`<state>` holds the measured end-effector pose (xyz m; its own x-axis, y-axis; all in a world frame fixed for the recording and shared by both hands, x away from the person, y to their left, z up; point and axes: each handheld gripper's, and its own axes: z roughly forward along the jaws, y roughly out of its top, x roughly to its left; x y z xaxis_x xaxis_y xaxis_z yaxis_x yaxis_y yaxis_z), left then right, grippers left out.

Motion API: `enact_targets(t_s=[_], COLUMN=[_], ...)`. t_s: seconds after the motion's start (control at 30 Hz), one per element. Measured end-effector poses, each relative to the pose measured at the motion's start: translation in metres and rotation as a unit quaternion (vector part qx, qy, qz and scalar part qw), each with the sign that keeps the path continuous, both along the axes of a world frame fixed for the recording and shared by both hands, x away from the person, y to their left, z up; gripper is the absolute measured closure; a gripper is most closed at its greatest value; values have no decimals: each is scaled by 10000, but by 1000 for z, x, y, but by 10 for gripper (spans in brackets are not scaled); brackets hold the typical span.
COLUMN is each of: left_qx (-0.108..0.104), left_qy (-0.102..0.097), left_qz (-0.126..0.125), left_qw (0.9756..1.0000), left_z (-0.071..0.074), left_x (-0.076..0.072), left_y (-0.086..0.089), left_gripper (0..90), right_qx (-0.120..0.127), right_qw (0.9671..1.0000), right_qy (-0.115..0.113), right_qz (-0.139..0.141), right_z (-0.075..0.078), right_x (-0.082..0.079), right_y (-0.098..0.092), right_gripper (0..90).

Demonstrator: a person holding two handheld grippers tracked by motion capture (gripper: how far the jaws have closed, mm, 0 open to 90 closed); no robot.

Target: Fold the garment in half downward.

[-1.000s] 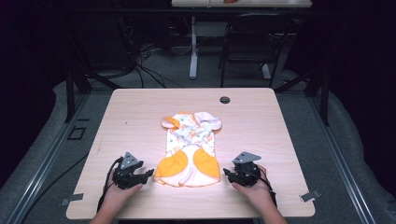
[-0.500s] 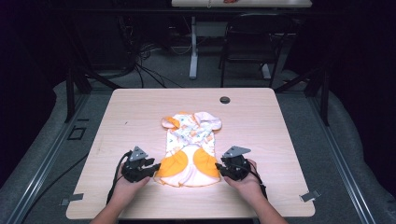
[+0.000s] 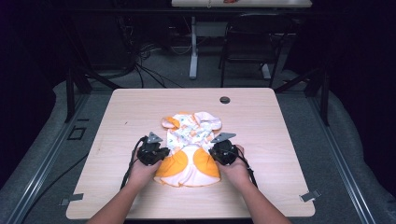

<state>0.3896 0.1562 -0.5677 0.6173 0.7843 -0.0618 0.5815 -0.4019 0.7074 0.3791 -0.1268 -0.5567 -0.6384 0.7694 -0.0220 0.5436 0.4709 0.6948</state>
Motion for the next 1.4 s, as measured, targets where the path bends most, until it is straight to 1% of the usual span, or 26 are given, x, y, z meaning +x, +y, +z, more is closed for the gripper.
enact_targets(t_s=[0.1,0.13,0.17,0.2,0.23,0.27,0.3,0.4,0.43,0.5,0.67,0.7,0.77,0.83,0.87,0.9,1.0,1.03,1.07,1.1,1.13,1.2,1.23,1.27,1.3,1.4], left_qx=[117,139,150,150,147,143,138,147,183,193,233,232,231,218,218,241,225,198,198,169,169,140,118,118,98,76], left_qy=[-28,-8,22,22,28,42,41,37,32,48,30,63,72,88,88,118,122,118,118,138,138,162,162,162,184,178], left_qz=[-22,-20,5,5,16,-18,-24,-43,-84,-110,-191,-257,-278,-361,-361,-436,-501,-543,-543,-606,-606,-670,-704,-704,-722,-782], left_qw=[9999,9999,9999,9999,9999,9999,9999,9999,9998,9997,9995,9994,9993,9991,9991,9987,9984,9983,9983,9979,9979,9975,9973,9973,9972,9968], left_z=[-3,-4,-6,-6,-8,-8,-8,-8,-8,-8,-8,-7,-7,-7,-7,-6,-7,-7,-7,-7,-7,-7,-8,-8,-8,-8], left_x=[5,6,8,8,8,9,9,9,8,7,4,1,0,-5,-5,-8,-12,-18,-18,-22,-22,-29,-33,-33,-36,-43], left_y=[-4,-4,-5,-5,-5,-5,-5,-5,-5,-5,-5,-5,-5,-5,-5,-5,-5,-4,-4,-4,-4,-2,-1,-1,0,3], left_gripper=[880,880,886,890,893,893,896,897,897,898,898,898,898,899,898,898,899,899,899,899,899,900,899,899,899,899], right_qx=[-53,-53,-97,-97,-132,-132,-132,-147,-98,-92,-53,-35,-4,-132,-132,-139,-146,-136,-136,-123,-123,-97,-138,-138,-89,-98], right_qw=[10000,10000,9999,9999,9998,9998,9996,9996,9997,9996,9996,9996,9996,9993,9993,9992,9992,9991,9991,9990,9990,9989,9985,9985,9983,9979], right_qy=[42,42,118,118,169,169,246,243,235,279,267,287,280,284,284,267,246,250,250,242,242,246,252,252,263,284], right_qz=[-48,-48,-44,-44,-33,-33,-7,17,-3,23,29,63,65,203,203,250,282,321,321,367,367,395,475,475,516,579], right_z=[-4,-4,-6,-6,-8,-8,-11,-13,-14,-14,-15,-15,-16,-14,-14,-15,-15,-15,-15,-15,-15,-15,-15,-15,-16,-15], right_x=[9,9,13,13,15,15,16,15,14,14,11,9,8,4,4,-1,-6,-11,-11,-16,-16,-21,-26,-26,-31,-35], right_y=[3,3,5,5,6,6,7,7,7,6,3,2,2,0,0,0,-1,-1,-1,-2,-2,-3,-4,-4,-4,-3], right_gripper=[894,894,896,896,896,896,898,899,899,899,899,899,899,899,899,898,899,898,898,898,898,898,898,898,898,898])
